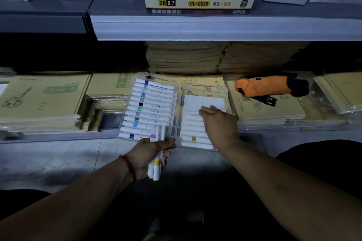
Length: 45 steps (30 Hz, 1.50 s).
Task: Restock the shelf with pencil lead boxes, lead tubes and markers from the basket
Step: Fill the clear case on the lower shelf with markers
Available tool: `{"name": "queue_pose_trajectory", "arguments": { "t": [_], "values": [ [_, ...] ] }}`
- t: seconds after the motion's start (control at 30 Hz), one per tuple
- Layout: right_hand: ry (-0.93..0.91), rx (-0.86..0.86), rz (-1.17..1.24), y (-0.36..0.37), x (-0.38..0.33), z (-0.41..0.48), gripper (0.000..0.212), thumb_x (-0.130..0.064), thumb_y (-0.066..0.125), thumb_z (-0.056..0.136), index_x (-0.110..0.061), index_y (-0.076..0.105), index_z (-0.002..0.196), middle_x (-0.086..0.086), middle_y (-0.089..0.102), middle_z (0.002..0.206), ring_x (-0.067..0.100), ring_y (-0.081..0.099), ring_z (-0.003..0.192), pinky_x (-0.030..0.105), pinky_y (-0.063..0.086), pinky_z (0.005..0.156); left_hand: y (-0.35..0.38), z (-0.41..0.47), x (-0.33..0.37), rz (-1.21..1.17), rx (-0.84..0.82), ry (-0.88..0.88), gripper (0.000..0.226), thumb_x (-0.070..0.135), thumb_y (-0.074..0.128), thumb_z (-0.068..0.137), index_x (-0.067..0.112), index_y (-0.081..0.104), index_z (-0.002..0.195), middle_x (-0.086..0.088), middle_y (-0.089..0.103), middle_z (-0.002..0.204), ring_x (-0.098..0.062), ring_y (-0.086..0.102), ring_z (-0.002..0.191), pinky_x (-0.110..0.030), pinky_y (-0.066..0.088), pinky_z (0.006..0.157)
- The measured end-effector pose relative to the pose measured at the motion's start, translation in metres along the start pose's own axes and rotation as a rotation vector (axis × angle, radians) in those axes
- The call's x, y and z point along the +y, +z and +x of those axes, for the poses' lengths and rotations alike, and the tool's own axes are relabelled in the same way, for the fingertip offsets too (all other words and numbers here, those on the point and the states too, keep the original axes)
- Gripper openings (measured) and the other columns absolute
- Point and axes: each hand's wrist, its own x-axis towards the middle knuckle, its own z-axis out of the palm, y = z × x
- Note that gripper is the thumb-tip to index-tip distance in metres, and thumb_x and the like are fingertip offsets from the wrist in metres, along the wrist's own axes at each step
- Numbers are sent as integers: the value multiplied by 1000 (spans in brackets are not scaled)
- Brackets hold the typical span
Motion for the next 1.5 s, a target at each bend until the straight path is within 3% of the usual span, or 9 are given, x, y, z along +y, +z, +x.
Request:
{"name": "queue_pose_trajectory", "arguments": {
  "t": [0.1,0.17,0.3,0.57,0.8,1.13,1.2,1.33,1.5],
  "values": [
    [-43,-107,1,-2,-8,-4,48,0,54,91,-11,55,139,8,45,154,30,42,142,45,50,97,2,3,4,-16,10,9,38,8,72,89,-7,63,123,-17,70,103,-11,52,47,-19,43,41],
    [-55,-158,-23,-5,-11,-2,53,0,51,92,-13,50,144,11,35,160,32,35,145,44,41,107,4,5,6,-13,10,17,38,8,71,89,-8,63,123,-16,70,102,-11,52,46,-19,42,41],
    [-11,-144,-40,-7,-3,5,54,-1,47,90,-18,55,141,12,50,146,33,47,130,41,40,107,10,7,8,-15,-4,18,38,8,71,90,-7,63,124,-15,69,103,-10,51,46,-19,42,41],
    [61,-104,64,-9,13,17,53,4,53,86,-13,48,135,10,63,118,30,56,110,35,44,82,14,10,10,-11,9,18,21,7,69,91,0,65,111,-16,68,100,-10,49,43,-18,40,40],
    [13,-131,198,-1,34,32,39,5,55,91,-11,62,126,12,59,119,32,51,115,40,48,90,13,10,9,-12,17,23,30,6,68,92,-3,64,120,-15,69,100,-10,50,44,-18,40,40],
    [-13,-207,-116,-10,26,18,51,-2,52,88,-10,52,139,10,59,129,30,55,119,37,44,97,14,10,10,-13,20,6,36,6,67,93,-7,61,126,-16,71,103,-9,50,45,-18,42,40],
    [14,-265,-190,-5,13,11,55,-12,44,98,-1,33,150,19,46,145,35,45,133,42,37,110,14,11,11,-14,23,7,36,6,67,92,-8,61,126,-17,70,103,-10,50,44,-18,42,40],
    [123,-416,29,10,-3,-5,80,-57,15,104,-3,-10,157,23,-17,163,38,-18,152,49,-3,125,14,11,11,-4,24,8,36,6,68,92,-8,62,125,-18,69,102,-10,51,44,-19,43,40],
    [69,-419,68,17,4,-8,90,-71,8,97,-8,-20,155,20,-29,160,34,-31,147,48,-12,123,15,11,11,14,24,17,36,8,71,91,-6,64,123,-16,70,103,-9,50,46,-19,42,41]
  ]
}}
